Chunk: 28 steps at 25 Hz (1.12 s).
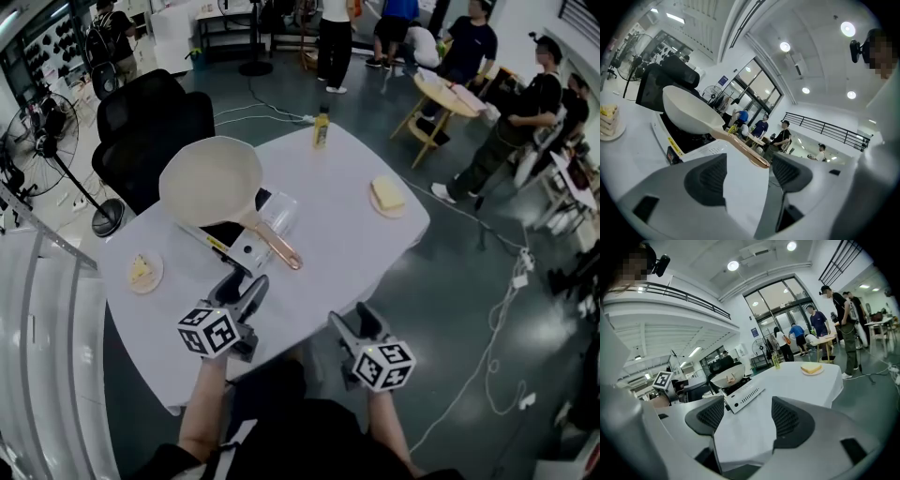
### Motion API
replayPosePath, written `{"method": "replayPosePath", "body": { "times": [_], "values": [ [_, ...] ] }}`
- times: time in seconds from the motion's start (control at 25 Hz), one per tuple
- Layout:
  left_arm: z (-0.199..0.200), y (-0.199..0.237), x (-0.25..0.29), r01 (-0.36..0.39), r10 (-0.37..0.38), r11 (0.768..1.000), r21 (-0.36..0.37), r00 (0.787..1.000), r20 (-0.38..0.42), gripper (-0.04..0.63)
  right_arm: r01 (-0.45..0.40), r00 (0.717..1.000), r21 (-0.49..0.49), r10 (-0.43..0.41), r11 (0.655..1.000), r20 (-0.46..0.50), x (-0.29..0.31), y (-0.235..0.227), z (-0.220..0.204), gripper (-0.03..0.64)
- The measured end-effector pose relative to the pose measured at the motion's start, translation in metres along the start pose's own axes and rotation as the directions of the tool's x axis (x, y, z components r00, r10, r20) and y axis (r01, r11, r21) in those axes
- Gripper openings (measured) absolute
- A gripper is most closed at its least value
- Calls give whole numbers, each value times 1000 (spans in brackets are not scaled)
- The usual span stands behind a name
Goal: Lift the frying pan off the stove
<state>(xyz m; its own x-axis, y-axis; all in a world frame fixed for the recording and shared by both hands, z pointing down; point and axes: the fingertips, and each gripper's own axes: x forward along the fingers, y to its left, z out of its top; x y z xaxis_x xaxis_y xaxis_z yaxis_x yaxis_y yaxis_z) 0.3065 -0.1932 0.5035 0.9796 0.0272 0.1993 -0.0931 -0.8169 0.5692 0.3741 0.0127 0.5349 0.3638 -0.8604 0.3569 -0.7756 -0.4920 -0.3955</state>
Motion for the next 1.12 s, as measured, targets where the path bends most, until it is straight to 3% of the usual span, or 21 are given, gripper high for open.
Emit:
{"method": "replayPosePath", "body": {
  "times": [0.2,0.4,0.68,0.84,1.12],
  "values": [
    [19,22,22,-28,29,999,-35,999,23,288,-36,999,-22,35,999,-41,37,-12,20,308],
    [28,43,34,-36,45,988,-151,997,62,288,-76,994,-20,74,997,-80,74,-26,38,308],
    [30,64,41,-64,91,970,-235,990,105,288,-150,984,19,151,989,-100,120,-40,66,308],
    [30,70,35,-68,111,953,-295,985,131,288,-250,962,111,260,962,-85,137,-23,82,308],
    [40,76,23,-62,152,918,-392,968,202,288,-384,904,147,404,911,-140,162,4,99,308]
  ]
}}
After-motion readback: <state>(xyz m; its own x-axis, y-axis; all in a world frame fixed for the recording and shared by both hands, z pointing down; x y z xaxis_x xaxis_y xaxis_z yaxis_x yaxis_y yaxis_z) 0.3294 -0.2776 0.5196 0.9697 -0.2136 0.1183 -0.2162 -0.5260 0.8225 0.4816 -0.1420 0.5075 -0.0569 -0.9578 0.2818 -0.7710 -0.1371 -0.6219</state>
